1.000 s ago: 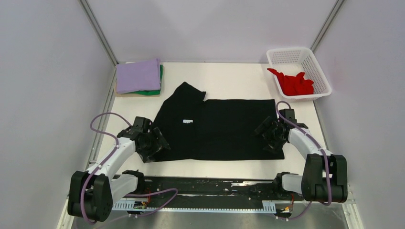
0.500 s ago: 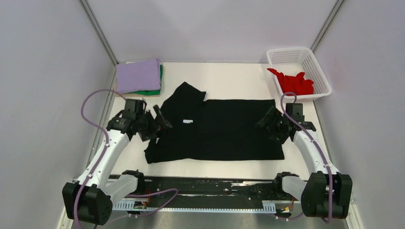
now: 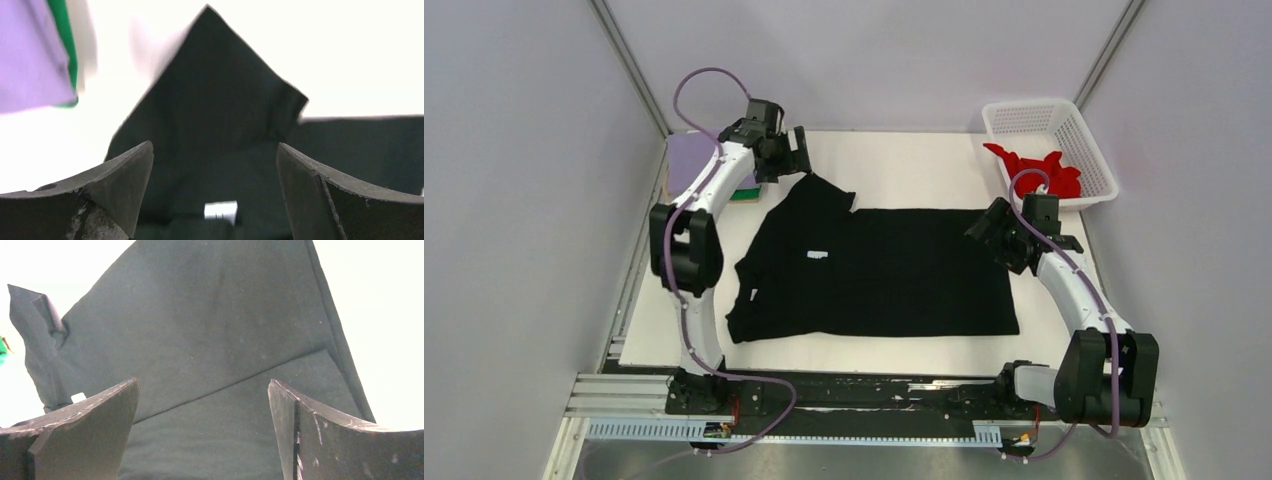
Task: Fold and stack the t-shirts
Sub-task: Fold the flattened tshirt in 1/3 of the way, then grab the side of the flattened tshirt furthest away from the robot with both arms
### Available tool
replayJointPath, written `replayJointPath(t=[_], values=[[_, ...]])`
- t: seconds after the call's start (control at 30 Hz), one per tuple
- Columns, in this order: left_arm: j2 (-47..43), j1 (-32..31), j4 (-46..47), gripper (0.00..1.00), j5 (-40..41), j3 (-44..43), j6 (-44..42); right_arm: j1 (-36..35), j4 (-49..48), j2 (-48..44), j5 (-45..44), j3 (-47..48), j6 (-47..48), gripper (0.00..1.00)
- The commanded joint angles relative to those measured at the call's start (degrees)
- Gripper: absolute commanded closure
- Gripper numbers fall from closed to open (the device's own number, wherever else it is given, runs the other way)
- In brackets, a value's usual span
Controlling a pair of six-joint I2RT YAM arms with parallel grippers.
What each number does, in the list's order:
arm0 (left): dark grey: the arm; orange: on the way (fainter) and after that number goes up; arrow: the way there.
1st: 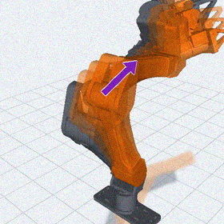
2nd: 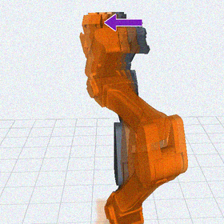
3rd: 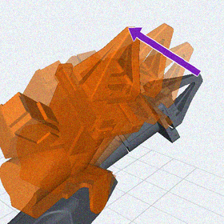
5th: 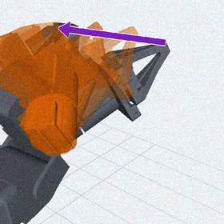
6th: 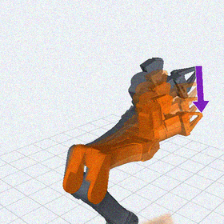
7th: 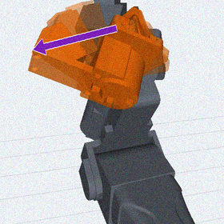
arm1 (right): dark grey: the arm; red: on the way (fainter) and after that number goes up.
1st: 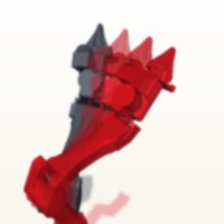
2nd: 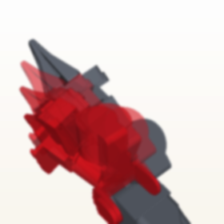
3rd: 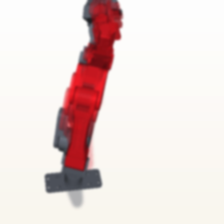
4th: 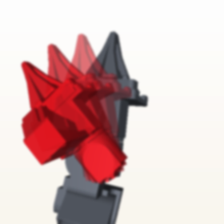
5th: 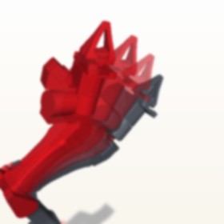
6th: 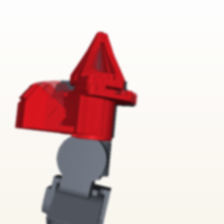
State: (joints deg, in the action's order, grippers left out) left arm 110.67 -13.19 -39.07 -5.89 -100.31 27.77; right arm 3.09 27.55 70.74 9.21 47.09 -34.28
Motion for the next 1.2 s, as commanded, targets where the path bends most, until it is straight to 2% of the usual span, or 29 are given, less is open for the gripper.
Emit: replayJointPath(t=[0.0,0.1,0.17,0.4,0.6,0.73,1.13,1.17], values=[[13.26,-0.93,-5.09,0.0,5.46,-15.01,-7.79,0.16,-2.94,1.18,-3.67,1.44,2.14,0.0],[23.5,-1.8,-8.08,0.0,8.09,-29.57,-10.3,0.16,-2.98,1.71,-5.77,1.13,2.46,0.0],[27.82,-2.5,-7.77,0.0,9.0,-34.59,-11.45,0.16,-3.11,1.97,-6.23,0.85,2.59,0.0],[37.32,-2.88,-3.71,0.01,10.76,-42.47,-13.41,0.16,-3.99,2.52,-6.44,-0.03,2.99,0.0],[42.14,-4.19,-3.7,0.11,10.61,-44.33,-10.91,0.16,-5.11,2.52,-5.98,-1.49,2.38,0.0],[42.73,-5.33,-5.23,0.18,14.81,-44.73,-11.96,0.16,-5.1,1.98,-6.67,-2.12,2.72,0.0],[42.4,-7.11,-10.18,0.52,15.77,-42.63,-13.66,0.16,-5.16,1.42,-8.21,-1.8,2.3,0.0],[42.37,-7.29,-10.57,0.58,16.19,-42.57,-14.4,0.16,-5.13,1.42,-8.47,-1.63,2.34,0.0]])
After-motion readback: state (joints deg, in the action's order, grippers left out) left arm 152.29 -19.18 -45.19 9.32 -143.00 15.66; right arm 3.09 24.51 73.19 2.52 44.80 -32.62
